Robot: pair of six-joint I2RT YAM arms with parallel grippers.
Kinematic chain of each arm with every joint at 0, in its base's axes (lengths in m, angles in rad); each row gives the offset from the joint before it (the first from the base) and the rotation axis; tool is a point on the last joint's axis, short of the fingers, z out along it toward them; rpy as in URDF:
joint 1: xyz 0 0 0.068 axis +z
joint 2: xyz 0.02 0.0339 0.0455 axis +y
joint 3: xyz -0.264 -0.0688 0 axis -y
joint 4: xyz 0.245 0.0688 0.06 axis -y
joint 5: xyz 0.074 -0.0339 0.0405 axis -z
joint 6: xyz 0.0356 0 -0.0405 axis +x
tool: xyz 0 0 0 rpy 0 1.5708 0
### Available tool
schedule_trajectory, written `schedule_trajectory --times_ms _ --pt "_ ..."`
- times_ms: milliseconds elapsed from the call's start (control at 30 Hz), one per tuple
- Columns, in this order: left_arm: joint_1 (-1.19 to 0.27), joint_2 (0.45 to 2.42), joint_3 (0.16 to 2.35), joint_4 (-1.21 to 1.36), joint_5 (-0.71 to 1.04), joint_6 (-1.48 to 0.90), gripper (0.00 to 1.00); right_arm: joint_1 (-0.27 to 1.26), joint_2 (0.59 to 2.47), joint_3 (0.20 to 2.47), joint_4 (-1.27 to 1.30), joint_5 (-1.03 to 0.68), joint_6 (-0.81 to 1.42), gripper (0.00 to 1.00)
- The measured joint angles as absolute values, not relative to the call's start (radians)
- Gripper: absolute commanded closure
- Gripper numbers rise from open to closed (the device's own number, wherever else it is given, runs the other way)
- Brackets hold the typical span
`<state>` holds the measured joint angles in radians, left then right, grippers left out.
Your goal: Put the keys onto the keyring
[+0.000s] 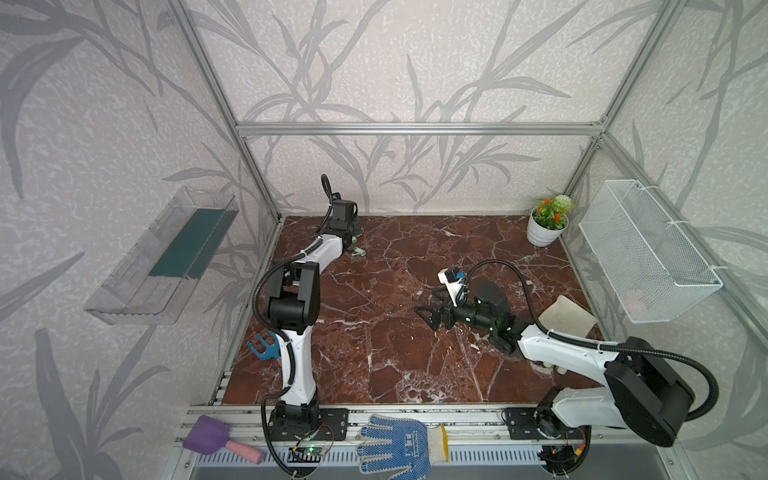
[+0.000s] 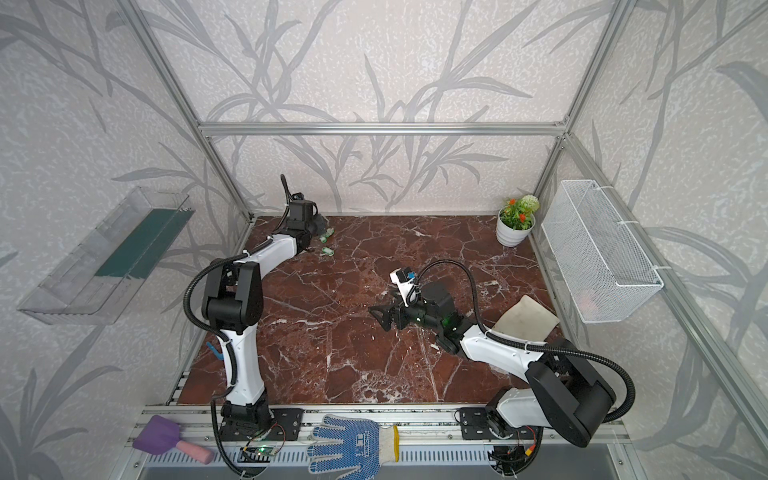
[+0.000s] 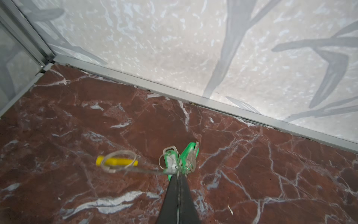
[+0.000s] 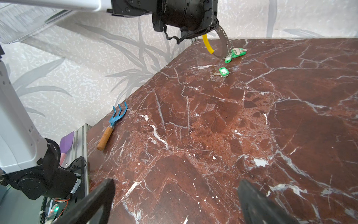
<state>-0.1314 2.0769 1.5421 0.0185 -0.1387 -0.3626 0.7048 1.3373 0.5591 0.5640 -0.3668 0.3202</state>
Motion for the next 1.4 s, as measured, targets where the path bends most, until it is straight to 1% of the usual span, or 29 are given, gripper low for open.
schedule_trajectory --times_ms 167,433,633,1000,1167,1400 --pt "-0.133 2.043 1.46 0.042 -0.083 -0.397 1.0 0.708 1.337 0.559 0.563 -0.366 0.32 0.01" --pt "-0.132 1.945 1.231 0.091 -0.025 -0.505 1.0 0.711 1.337 0.559 0.564 -0.366 0.32 0.01" --pt "-0.144 1.896 1.127 0.102 0.014 -0.587 1.0 0.715 1.337 0.559 0.564 -0.367 0.32 0.01" --pt "-0.206 1.773 0.915 0.116 0.025 -0.701 1.0 0.716 1.337 0.559 0.564 -0.366 0.319 0.01" --pt "-0.277 1.69 0.804 0.128 0.019 -0.771 1.0 0.716 1.331 0.559 0.562 -0.357 0.312 0.01" --pt "-0.464 1.586 0.706 0.134 -0.007 -0.873 1.0 0.717 1.258 0.553 0.547 -0.282 0.286 0.01"
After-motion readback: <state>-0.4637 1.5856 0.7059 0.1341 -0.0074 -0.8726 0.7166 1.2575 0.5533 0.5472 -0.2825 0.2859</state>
